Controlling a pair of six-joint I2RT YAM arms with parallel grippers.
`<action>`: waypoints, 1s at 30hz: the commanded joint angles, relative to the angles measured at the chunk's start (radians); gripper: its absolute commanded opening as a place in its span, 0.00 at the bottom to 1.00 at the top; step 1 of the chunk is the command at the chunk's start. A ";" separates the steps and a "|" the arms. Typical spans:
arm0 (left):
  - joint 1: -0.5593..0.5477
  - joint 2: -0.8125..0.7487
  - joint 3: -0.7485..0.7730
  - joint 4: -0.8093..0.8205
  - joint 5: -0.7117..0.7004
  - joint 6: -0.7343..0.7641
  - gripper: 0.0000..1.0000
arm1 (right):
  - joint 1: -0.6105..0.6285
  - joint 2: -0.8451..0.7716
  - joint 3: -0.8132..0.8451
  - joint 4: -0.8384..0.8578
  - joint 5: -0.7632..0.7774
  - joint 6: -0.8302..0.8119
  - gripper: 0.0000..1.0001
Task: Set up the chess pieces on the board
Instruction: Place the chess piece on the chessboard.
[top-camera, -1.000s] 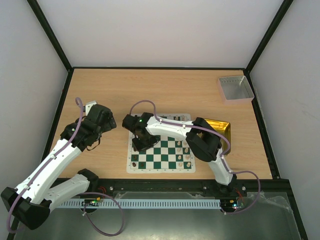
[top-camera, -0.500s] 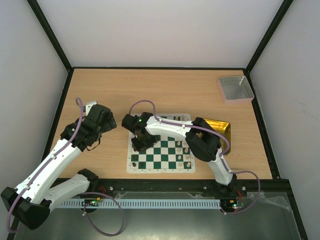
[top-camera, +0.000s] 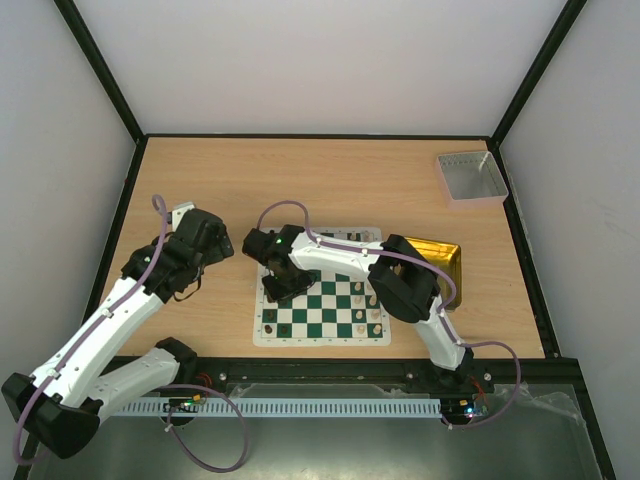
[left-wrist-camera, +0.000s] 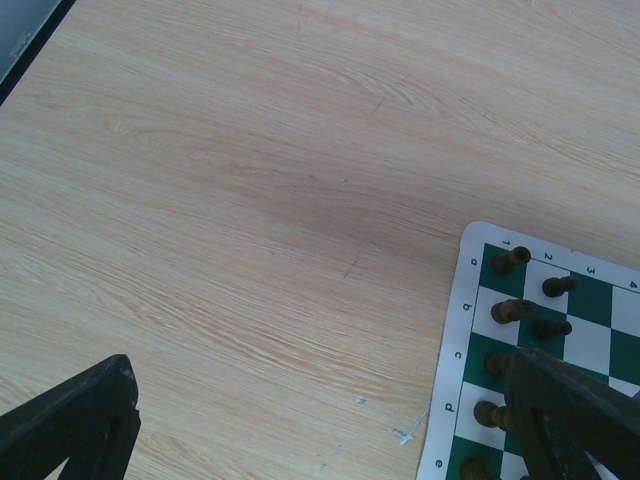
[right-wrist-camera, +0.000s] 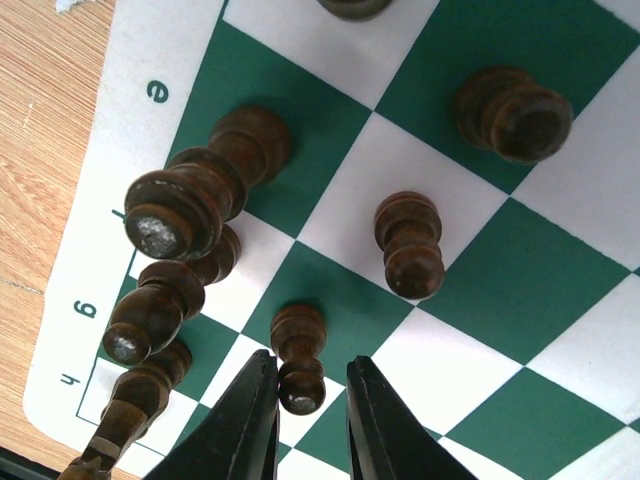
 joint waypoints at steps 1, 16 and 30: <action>-0.005 0.001 0.013 -0.011 -0.015 -0.003 0.99 | 0.006 0.020 0.027 -0.023 0.006 -0.010 0.18; -0.005 0.003 0.012 -0.010 -0.015 -0.003 0.99 | 0.003 0.012 0.021 -0.021 0.007 -0.009 0.10; -0.006 0.003 0.012 -0.010 -0.015 -0.003 0.99 | 0.004 -0.004 0.022 -0.031 0.034 -0.005 0.09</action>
